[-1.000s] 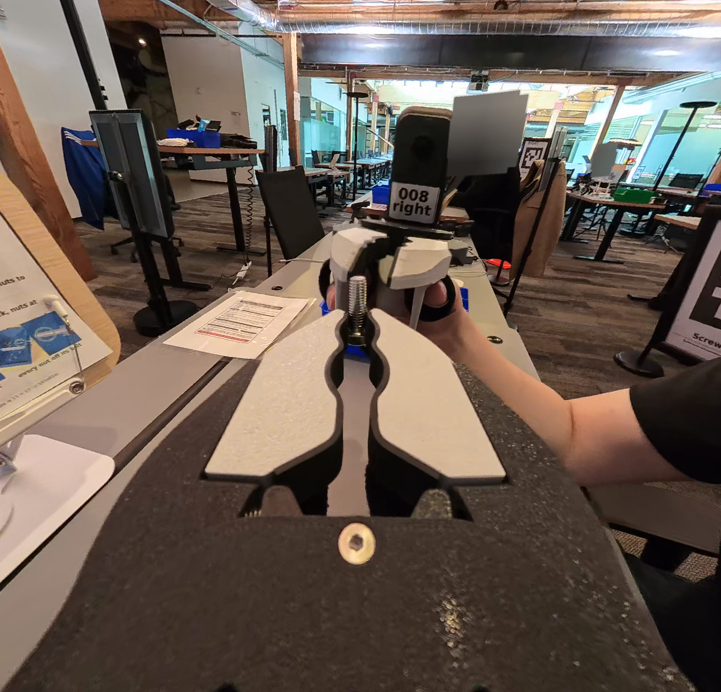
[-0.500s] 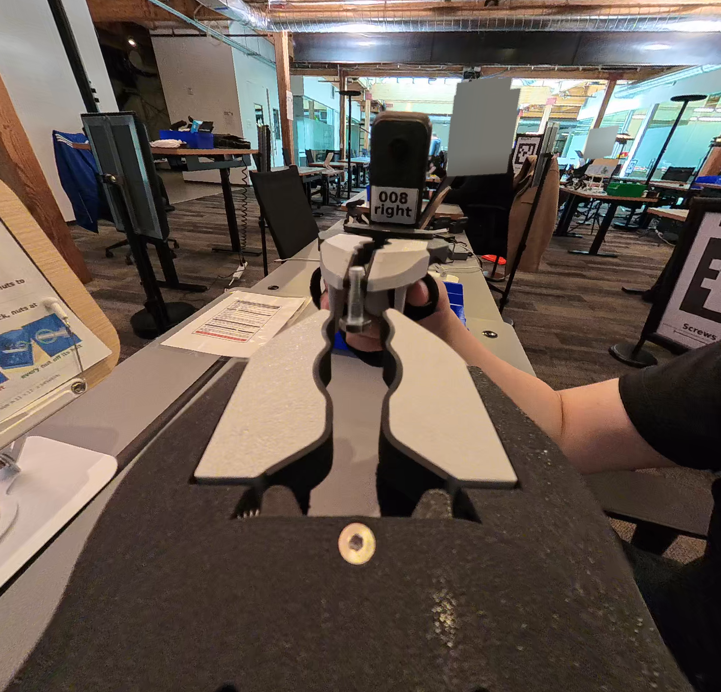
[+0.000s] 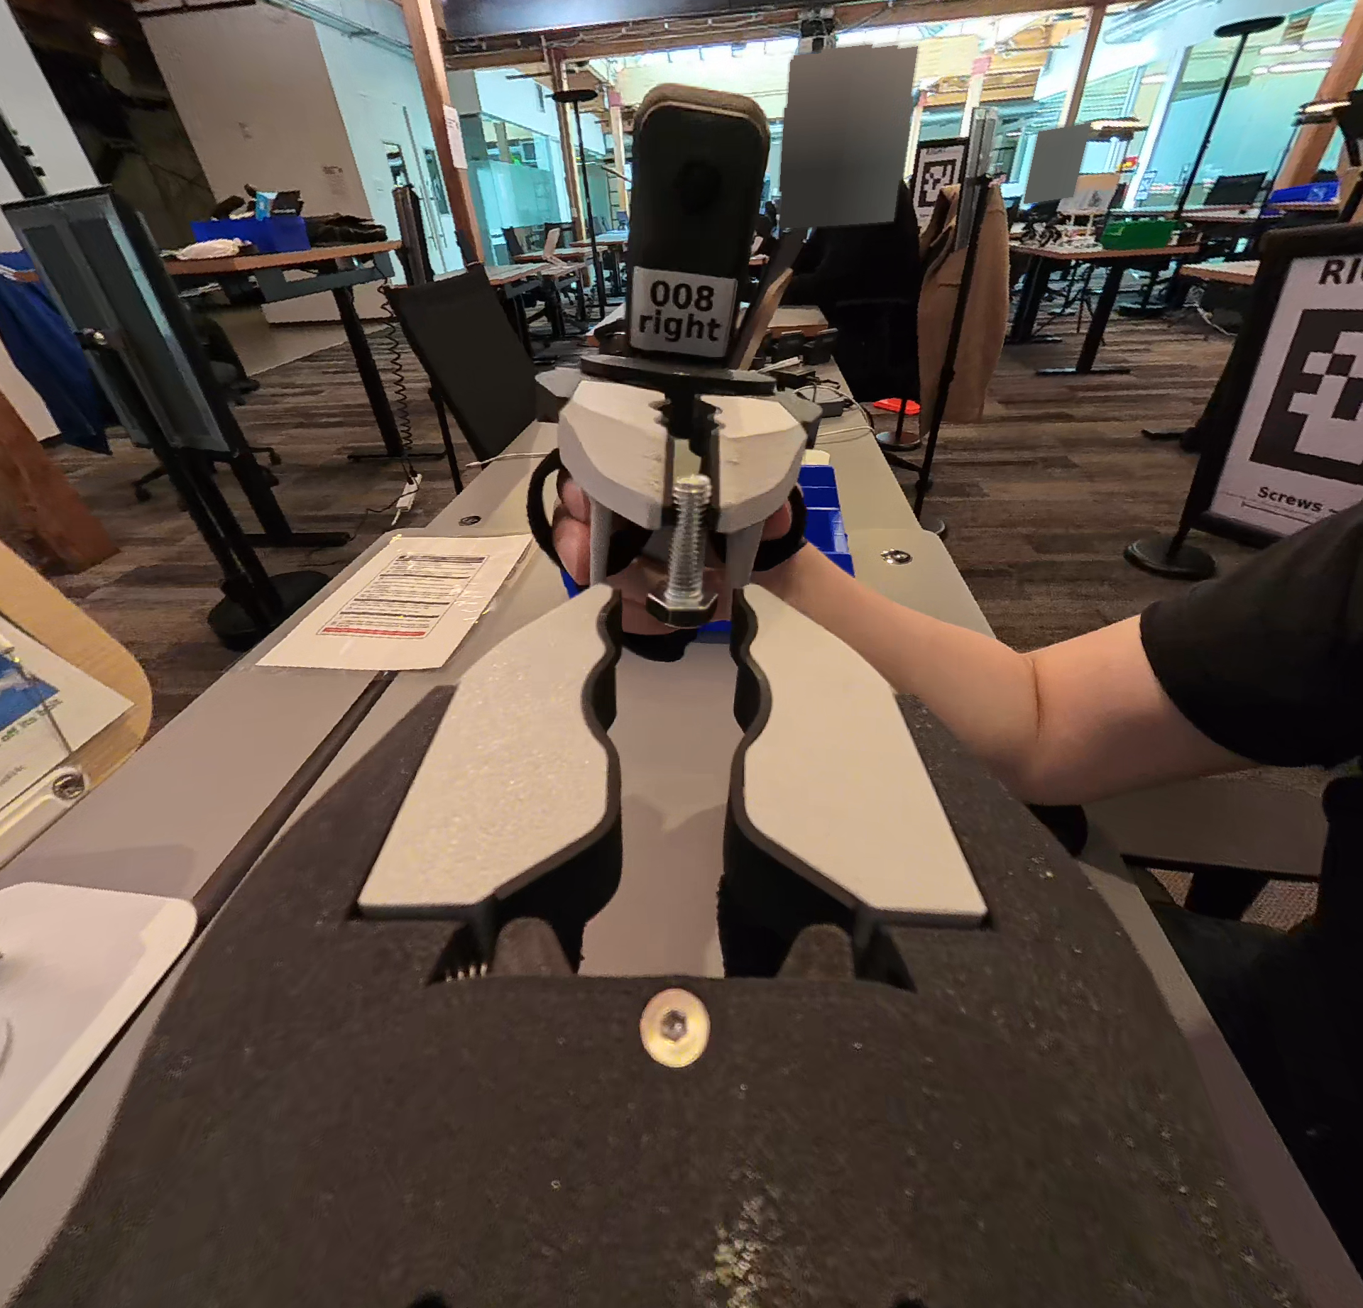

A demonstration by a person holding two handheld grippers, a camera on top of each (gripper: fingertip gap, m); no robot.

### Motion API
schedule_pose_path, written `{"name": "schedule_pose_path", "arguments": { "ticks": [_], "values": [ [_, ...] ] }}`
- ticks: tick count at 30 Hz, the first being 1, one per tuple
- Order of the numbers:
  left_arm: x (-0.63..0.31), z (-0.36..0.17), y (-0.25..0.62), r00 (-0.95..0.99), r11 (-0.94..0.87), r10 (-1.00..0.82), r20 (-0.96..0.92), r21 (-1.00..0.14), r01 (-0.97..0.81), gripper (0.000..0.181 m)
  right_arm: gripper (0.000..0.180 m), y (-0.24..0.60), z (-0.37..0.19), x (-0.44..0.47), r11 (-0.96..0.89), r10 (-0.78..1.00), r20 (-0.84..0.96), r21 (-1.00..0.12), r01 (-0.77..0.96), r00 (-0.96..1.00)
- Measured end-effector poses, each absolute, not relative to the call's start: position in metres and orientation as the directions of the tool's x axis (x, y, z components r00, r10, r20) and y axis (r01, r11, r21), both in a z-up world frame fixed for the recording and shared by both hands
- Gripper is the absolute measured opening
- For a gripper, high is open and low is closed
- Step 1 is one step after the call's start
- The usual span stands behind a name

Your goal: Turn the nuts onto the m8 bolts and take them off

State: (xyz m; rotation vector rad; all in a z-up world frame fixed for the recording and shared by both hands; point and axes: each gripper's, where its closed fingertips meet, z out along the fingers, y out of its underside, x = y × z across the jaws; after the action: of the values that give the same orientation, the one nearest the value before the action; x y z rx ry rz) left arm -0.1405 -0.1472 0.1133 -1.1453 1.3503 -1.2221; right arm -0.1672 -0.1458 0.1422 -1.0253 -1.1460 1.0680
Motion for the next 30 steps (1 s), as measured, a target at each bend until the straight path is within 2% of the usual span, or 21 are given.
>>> {"name": "schedule_pose_path", "arguments": {
  "ticks": [30],
  "values": [
    [-0.133,0.103,-0.164,-0.170,0.129,-0.979,-0.115,-0.989,-0.076,0.013,0.007,-0.158,0.131,-0.174,0.204,0.979,0.205,-0.976,-0.072,-0.005]
  ]
}}
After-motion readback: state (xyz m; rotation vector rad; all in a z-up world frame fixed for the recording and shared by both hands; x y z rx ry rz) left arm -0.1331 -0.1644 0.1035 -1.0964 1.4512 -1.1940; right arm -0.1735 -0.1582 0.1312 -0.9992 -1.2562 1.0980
